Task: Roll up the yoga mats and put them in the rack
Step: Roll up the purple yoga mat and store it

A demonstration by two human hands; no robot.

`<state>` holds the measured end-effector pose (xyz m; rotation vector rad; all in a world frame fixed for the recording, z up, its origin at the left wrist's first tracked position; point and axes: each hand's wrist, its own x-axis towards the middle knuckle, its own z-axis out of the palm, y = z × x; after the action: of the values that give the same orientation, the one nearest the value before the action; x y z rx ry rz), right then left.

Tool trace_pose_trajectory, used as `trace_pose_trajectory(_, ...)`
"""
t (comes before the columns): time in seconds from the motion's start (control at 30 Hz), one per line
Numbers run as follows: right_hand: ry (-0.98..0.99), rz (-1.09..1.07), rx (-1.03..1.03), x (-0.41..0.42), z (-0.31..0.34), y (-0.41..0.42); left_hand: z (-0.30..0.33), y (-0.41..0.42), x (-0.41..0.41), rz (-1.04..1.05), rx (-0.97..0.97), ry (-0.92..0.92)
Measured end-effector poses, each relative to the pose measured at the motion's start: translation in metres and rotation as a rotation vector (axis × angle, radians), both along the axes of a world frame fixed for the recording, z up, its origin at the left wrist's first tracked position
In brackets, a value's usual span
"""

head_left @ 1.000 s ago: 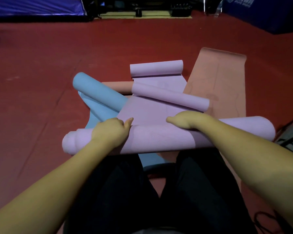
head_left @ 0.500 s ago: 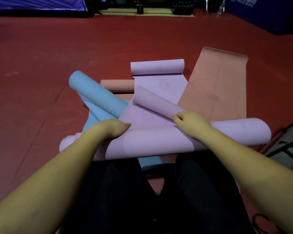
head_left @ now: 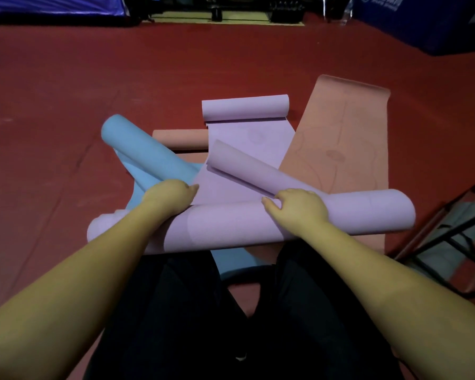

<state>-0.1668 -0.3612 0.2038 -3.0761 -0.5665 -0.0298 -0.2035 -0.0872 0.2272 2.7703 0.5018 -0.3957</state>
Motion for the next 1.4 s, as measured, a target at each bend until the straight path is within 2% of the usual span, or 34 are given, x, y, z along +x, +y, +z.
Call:
trace_pose_trajectory(0.1, 0.065, -0.012, 0.003, 0.009, 0.001, 0.003, -0.003, -0.006, -0.025, -0.062, 0.047, -0.373)
trace_pose_trajectory(0.17, 0.136, -0.037, 0.007, 0.017, 0.002, 0.004, -0.015, -0.015, -0.046, -0.187, 0.150, -0.492)
trace_pose_trajectory(0.27, 0.258, -0.043, 0.000, 0.028, 0.008, 0.008, -0.040, -0.028, -0.078, -0.405, 0.390, -0.396)
trace_pose_trajectory(0.43, 0.341, -0.058, -0.020, 0.034, 0.013, 0.016, -0.049, -0.027, -0.080, -0.456, 0.542, -0.343)
trace_pose_trajectory(0.57, 0.387, -0.076, -0.012, 0.036, 0.026, 0.017, -0.032, -0.024, -0.072, -0.474, 0.560, -0.382)
trace_pose_trajectory(0.7, 0.542, -0.078, 0.000, 0.035, 0.050, 0.015, -0.008, -0.012, -0.074, -0.569, 0.543, -0.461)
trace_pose_trajectory(0.9, 0.663, -0.059, 0.023, 0.029, 0.045, 0.012, -0.003, -0.017, -0.082, -0.585, 0.445, -0.270)
trace_pose_trajectory(0.97, 0.626, -0.047, 0.030, 0.026, 0.037, 0.010, -0.004, -0.017, -0.078, -0.573, 0.383, -0.191)
trace_pose_trajectory(1.07, 0.459, 0.007, 0.024, 0.019, 0.024, 0.004, -0.001, -0.011, -0.067, -0.582, 0.324, -0.108)
trace_pose_trajectory(1.23, -0.048, 0.087, 0.068, -0.013, -0.003, -0.005, 0.002, 0.001, -0.039, -0.566, 0.139, 0.050)
trace_pose_trajectory(1.3, -0.145, 0.094, 0.131, -0.022, -0.014, -0.008, 0.005, 0.005, -0.025, -0.548, 0.023, 0.129)
trace_pose_trajectory(1.4, -0.174, 0.042, 0.145, -0.022, -0.020, -0.006, 0.008, 0.009, -0.007, -0.514, -0.126, 0.261)
